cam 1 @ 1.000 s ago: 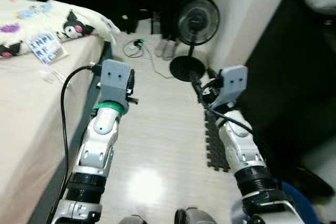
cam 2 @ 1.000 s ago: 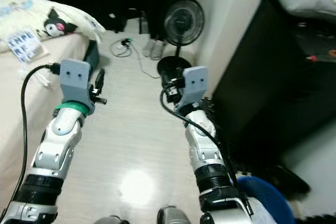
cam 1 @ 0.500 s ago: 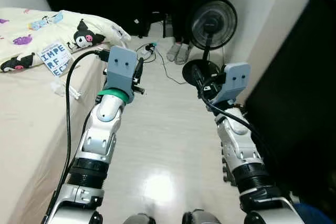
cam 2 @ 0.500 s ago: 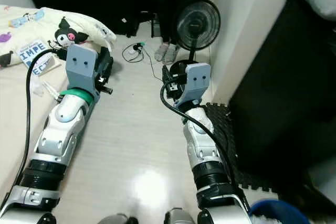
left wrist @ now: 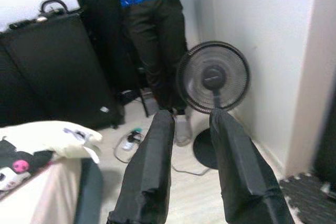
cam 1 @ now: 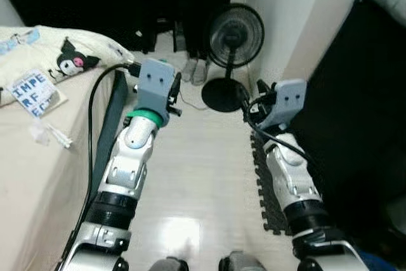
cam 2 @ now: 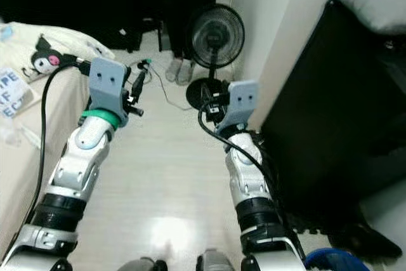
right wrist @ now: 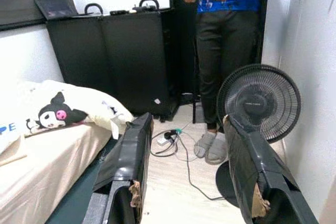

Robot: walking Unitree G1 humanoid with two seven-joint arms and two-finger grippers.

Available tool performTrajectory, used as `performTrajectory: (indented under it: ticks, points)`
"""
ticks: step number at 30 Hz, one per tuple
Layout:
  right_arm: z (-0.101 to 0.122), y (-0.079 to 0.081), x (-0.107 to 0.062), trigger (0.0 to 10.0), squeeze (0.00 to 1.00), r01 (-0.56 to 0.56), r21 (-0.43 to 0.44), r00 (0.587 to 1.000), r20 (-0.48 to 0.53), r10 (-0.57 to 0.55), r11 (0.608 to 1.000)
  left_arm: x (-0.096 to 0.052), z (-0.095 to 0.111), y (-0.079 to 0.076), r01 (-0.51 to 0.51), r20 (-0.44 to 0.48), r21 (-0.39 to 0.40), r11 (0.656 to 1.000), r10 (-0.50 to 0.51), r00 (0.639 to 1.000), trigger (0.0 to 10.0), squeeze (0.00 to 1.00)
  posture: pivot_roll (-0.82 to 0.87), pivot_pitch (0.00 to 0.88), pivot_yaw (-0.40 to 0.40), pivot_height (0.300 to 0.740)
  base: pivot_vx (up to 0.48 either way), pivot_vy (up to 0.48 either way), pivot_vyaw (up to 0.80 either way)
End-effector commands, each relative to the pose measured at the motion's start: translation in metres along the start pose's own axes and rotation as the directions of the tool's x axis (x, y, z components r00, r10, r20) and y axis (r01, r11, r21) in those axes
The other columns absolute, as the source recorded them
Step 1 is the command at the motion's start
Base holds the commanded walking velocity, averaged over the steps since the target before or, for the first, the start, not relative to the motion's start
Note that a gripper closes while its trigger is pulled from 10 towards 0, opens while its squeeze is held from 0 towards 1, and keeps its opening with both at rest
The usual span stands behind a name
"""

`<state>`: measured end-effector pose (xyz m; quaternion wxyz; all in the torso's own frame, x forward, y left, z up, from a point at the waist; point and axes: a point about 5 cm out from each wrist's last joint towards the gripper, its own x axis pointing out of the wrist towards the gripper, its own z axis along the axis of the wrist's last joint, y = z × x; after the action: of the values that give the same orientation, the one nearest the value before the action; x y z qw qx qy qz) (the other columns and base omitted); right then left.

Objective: Clean up the room

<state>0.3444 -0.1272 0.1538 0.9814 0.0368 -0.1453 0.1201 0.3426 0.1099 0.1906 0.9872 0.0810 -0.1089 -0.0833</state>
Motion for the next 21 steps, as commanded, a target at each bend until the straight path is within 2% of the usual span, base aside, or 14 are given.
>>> performTrajectory:
  ticks: [1, 10, 21]
  points:
    - [-0.0018, -0.0032, -0.002, 10.0, 0.0, 0.009, -0.004, 1.0, -0.007, -0.009, 1.0, -0.0002, -0.0017, -0.0028, 0.01, -0.004, -0.008, 1.0, -0.01, 1.0, 10.0, 0.0, -0.02, 0.0, 0.08, 0.74, 0.345, 0.0, 0.0]
    - [-0.0001, -0.0074, -0.0016, 10.0, 0.0, 0.023, 0.009, 1.0, -0.001, -0.023, 1.0, -0.0006, -0.0025, -0.005, 0.014, -0.003, -0.013, 1.0, -0.014, 1.0, 10.0, 0.0, -0.02, 0.0, 0.078, 0.74, 0.342, 0.0, 0.0]
    - [-0.0013, -0.0052, -0.0031, 10.0, 0.0, 0.018, -0.011, 1.0, -0.006, -0.018, 1.0, -0.0011, -0.0036, -0.0058, 0.016, -0.004, -0.011, 1.0, -0.016, 1.0, 10.0, 0.0, -0.02, 0.0, 0.078, 0.74, 0.337, 0.0, 0.0]
